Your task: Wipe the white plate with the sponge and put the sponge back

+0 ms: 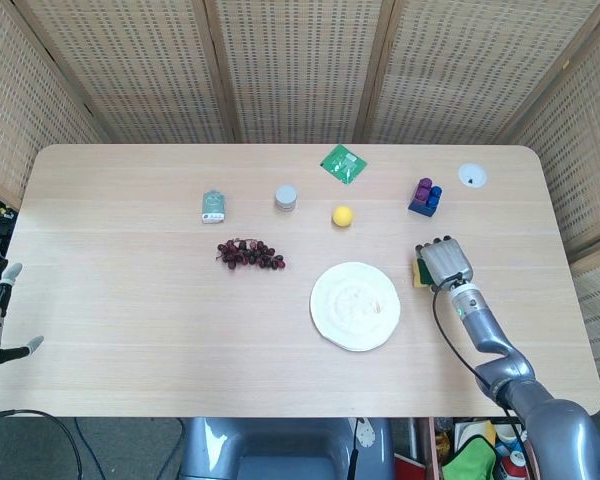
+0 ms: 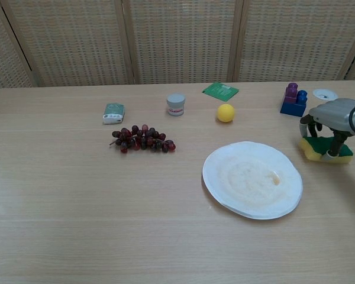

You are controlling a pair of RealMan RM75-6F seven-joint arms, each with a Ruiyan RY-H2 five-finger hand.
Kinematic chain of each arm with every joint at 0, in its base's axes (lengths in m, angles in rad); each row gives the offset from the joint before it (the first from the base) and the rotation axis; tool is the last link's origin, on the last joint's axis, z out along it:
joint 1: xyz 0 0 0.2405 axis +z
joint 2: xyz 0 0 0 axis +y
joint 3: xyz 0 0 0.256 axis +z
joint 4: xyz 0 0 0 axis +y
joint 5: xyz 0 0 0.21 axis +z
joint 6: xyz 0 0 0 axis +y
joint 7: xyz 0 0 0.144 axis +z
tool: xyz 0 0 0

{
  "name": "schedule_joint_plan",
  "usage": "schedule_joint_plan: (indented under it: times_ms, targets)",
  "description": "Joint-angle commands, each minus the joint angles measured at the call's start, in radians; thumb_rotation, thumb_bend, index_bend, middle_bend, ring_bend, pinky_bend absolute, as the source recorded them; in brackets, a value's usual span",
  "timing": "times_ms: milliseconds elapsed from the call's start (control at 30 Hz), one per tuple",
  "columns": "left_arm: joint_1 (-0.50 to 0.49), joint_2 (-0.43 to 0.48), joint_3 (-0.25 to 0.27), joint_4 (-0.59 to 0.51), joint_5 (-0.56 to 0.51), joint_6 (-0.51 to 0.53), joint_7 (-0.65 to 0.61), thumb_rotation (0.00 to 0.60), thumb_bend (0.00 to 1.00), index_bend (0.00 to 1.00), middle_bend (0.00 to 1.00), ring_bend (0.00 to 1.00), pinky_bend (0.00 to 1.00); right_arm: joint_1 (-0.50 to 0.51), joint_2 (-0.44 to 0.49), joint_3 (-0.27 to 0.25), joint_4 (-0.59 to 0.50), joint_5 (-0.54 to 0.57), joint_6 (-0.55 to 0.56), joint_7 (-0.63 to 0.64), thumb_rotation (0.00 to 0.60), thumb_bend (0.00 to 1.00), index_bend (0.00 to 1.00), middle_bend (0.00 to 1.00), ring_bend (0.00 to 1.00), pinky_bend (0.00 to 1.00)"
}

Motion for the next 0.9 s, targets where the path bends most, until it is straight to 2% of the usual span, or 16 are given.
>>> schedule_joint_plan:
  times_ms: [33, 167, 333, 500, 667, 767, 900]
  targets:
    - [-0.001, 0.001, 0.0, 0.0, -0.001, -0.001, 0.0, 0.6, 0.0, 0.0, 0.0, 0.0, 0.0, 0.002, -0.006, -0.006, 0.007, -0.015, 0.033, 0.027, 0.6, 0.21, 0.42, 0.49, 0.39, 0.37]
    - [-0.001, 0.002, 0.001, 0.0, -0.002, -0.002, -0.003, 0.6, 0.0, 0.0, 0.0, 0.0, 0.0, 0.0, 0.013, -0.013, -0.024, -0.037, 0.088, 0.071, 0.6, 0.22, 0.43, 0.49, 0.4, 0.41]
    - [-0.003, 0.003, 0.002, -0.002, -0.003, -0.005, -0.003, 0.6, 0.0, 0.0, 0.0, 0.0, 0.0, 0.0, 0.069, -0.013, -0.138, -0.072, 0.192, 0.162, 0.6, 0.22, 0.43, 0.5, 0.4, 0.43]
    - [-0.006, 0.003, 0.004, -0.004, -0.006, -0.013, -0.001, 0.6, 0.0, 0.0, 0.0, 0.0, 0.0, 0.003, 0.168, -0.021, -0.373, -0.127, 0.297, 0.254, 0.6, 0.22, 0.44, 0.5, 0.41, 0.43]
    - [-0.01, 0.005, 0.003, -0.004, -0.008, -0.019, -0.004, 0.6, 0.0, 0.0, 0.0, 0.0, 0.0, 0.02, 0.232, -0.048, -0.572, -0.179, 0.309, 0.264, 0.6, 0.22, 0.44, 0.51, 0.41, 0.44]
    - [-0.012, 0.006, 0.003, -0.003, -0.013, -0.024, -0.005, 0.6, 0.0, 0.0, 0.0, 0.0, 0.0, 0.035, 0.228, -0.068, -0.608, -0.213, 0.305, 0.251, 0.6, 0.22, 0.45, 0.51, 0.41, 0.44]
    - [-0.014, 0.005, 0.006, -0.003, -0.014, -0.03, -0.003, 0.6, 0.0, 0.0, 0.0, 0.0, 0.0, 0.061, 0.184, -0.097, -0.557, -0.244, 0.271, 0.272, 0.6, 0.22, 0.45, 0.51, 0.42, 0.44]
